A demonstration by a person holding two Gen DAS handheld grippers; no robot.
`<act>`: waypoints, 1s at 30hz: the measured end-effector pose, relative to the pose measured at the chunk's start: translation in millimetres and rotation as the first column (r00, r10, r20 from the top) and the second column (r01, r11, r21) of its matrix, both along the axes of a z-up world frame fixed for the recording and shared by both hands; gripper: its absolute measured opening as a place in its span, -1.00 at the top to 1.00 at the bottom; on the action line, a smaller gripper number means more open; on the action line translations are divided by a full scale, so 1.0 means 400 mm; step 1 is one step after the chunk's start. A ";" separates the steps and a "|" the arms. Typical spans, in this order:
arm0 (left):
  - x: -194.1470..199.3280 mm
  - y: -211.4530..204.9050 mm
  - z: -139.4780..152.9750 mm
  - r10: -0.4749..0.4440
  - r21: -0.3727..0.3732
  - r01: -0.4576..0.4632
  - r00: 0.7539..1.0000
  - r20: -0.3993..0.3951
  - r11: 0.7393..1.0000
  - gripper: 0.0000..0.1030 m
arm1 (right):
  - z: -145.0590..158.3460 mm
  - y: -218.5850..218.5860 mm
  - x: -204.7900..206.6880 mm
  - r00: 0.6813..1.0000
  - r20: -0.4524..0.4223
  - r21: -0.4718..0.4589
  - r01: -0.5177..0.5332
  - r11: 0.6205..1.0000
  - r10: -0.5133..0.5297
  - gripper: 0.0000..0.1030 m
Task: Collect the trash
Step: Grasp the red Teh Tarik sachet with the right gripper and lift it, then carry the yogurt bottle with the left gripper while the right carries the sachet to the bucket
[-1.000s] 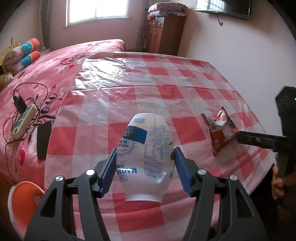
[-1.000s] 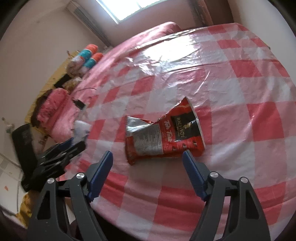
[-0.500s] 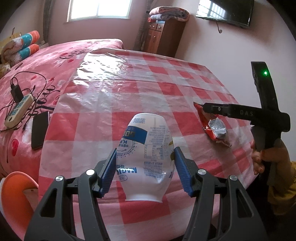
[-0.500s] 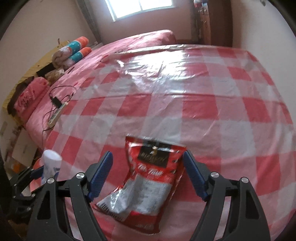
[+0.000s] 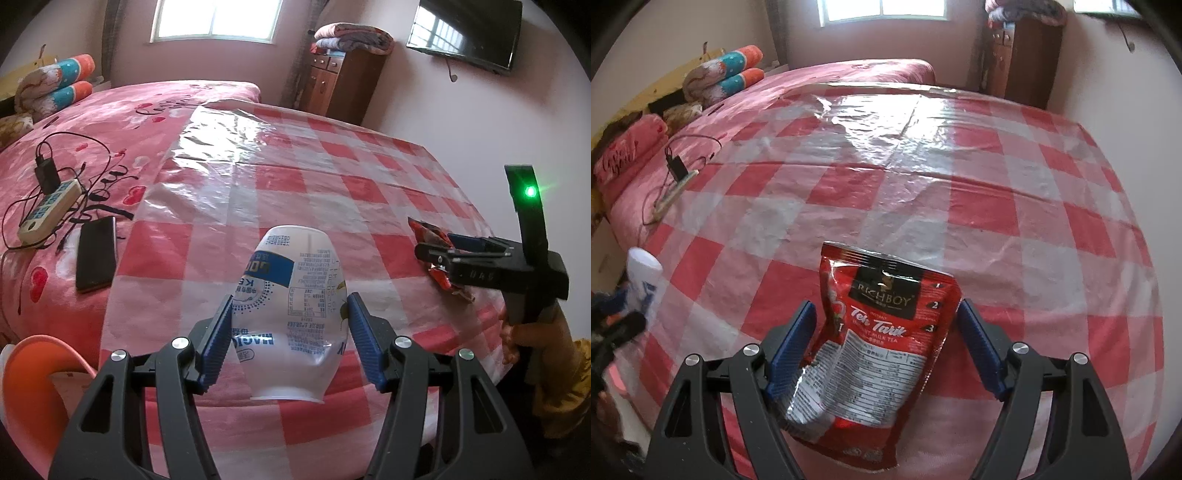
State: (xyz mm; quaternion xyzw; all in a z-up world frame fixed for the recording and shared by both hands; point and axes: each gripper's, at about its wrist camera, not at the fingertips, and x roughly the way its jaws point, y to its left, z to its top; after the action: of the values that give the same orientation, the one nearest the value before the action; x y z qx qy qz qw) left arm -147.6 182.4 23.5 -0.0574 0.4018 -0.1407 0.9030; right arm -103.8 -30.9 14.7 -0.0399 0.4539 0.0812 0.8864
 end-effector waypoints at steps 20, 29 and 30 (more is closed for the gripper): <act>-0.033 0.076 0.022 0.103 0.010 -0.104 0.994 0.019 0.995 -0.20 | 0.015 0.030 -0.026 0.995 0.062 0.026 -0.074 0.997 0.072 0.02; -0.060 0.124 0.033 0.168 0.037 -0.169 0.985 0.034 0.985 -0.20 | 0.051 0.081 -0.034 0.989 0.085 0.044 -0.129 0.991 0.125 0.03; -0.064 0.129 0.035 0.176 0.041 -0.177 0.984 0.036 0.983 -0.20 | 0.055 0.090 -0.035 0.987 0.085 0.049 -0.138 0.989 0.134 0.03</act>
State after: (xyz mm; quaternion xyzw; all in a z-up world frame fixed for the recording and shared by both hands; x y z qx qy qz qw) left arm -173.1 233.9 37.6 -0.0708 0.3835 -0.0522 0.9193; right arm -117.7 5.2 36.8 -0.0497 0.4111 0.1522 0.8974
